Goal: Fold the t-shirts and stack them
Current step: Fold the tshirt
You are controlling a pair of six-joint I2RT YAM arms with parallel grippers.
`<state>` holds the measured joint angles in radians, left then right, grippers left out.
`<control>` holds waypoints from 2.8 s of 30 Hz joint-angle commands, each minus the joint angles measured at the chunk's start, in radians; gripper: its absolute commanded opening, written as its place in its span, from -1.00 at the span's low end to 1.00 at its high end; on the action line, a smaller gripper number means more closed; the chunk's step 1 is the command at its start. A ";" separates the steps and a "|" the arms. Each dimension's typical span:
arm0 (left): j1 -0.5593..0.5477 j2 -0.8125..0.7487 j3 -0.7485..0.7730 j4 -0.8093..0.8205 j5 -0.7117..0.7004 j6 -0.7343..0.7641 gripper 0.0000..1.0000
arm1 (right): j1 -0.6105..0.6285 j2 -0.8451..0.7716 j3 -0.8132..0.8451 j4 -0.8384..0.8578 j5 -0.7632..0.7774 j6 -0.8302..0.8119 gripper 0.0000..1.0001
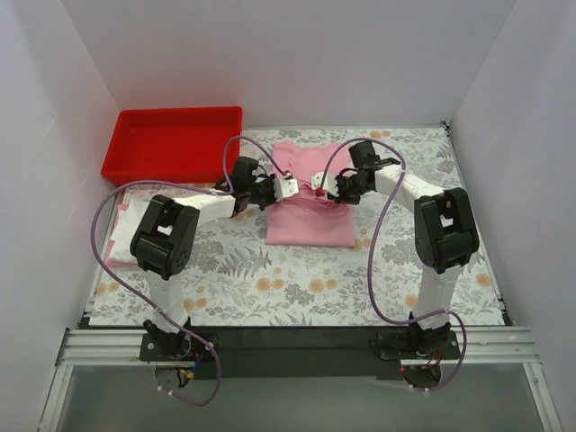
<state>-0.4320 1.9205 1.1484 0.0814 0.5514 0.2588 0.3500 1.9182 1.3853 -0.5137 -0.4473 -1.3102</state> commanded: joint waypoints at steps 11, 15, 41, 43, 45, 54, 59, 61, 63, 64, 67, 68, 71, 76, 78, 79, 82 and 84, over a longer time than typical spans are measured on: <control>0.015 0.074 0.076 0.092 -0.060 0.002 -0.74 | -0.008 0.070 0.135 0.058 0.010 0.068 -0.66; 0.022 0.049 0.118 0.107 -0.108 -0.068 -0.25 | -0.009 0.042 0.143 0.061 0.051 0.097 -0.26; -0.043 -0.279 -0.222 -0.167 0.093 -0.099 -0.09 | 0.119 -0.352 -0.399 0.010 0.033 0.132 -0.28; -0.048 -0.259 -0.226 -0.163 0.081 -0.073 -0.08 | 0.118 -0.326 -0.422 0.041 0.044 0.124 -0.27; -0.048 -0.245 -0.231 -0.164 0.073 -0.053 -0.08 | 0.119 -0.312 -0.430 0.060 0.059 0.123 -0.26; -0.050 -0.233 -0.292 -0.164 0.039 0.043 -0.13 | 0.119 -0.266 -0.457 0.080 0.081 0.106 -0.30; -0.047 -0.244 -0.351 -0.166 0.013 0.085 -0.15 | 0.116 -0.258 -0.465 0.098 0.099 0.115 -0.34; -0.047 -0.244 -0.361 -0.166 0.004 0.103 -0.15 | 0.115 -0.257 -0.473 0.106 0.110 0.121 -0.35; -0.045 -0.238 -0.363 -0.166 0.001 0.103 -0.21 | 0.110 -0.258 -0.473 0.109 0.114 0.129 -0.35; -0.045 -0.230 -0.362 -0.167 0.002 0.105 -0.25 | 0.109 -0.268 -0.474 0.106 0.113 0.131 -0.35; -0.044 -0.213 -0.343 -0.175 0.001 0.100 -0.52 | 0.106 -0.304 -0.467 0.096 0.101 0.138 -0.33; -0.045 -0.209 -0.337 -0.180 0.002 0.102 -0.61 | 0.107 -0.314 -0.460 0.081 0.098 0.140 -0.32; -0.044 -0.196 -0.312 -0.201 0.008 0.103 -0.76 | 0.106 -0.334 -0.421 0.037 0.085 0.141 -0.26; -0.042 -0.187 -0.293 -0.215 0.015 0.108 -0.83 | 0.098 -0.328 -0.393 0.026 0.076 0.128 -0.14; -0.043 -0.186 -0.289 -0.216 0.016 0.111 -0.86 | 0.098 -0.317 -0.394 0.032 0.073 0.115 -0.13; -0.042 -0.184 -0.286 -0.218 0.016 0.109 -0.86 | 0.098 -0.303 -0.396 0.035 0.075 0.109 -0.13; -0.042 -0.181 -0.280 -0.224 0.018 0.108 -0.86 | 0.098 -0.271 -0.405 0.052 0.079 0.098 -0.13; -0.040 -0.181 -0.276 -0.227 0.018 0.105 -0.86 | 0.096 -0.257 -0.417 0.063 0.084 0.089 -0.13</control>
<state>-0.4774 1.7256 0.8585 -0.0986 0.5812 0.3523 0.4515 1.6363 0.9607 -0.4633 -0.3496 -1.1893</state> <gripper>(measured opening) 0.076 0.436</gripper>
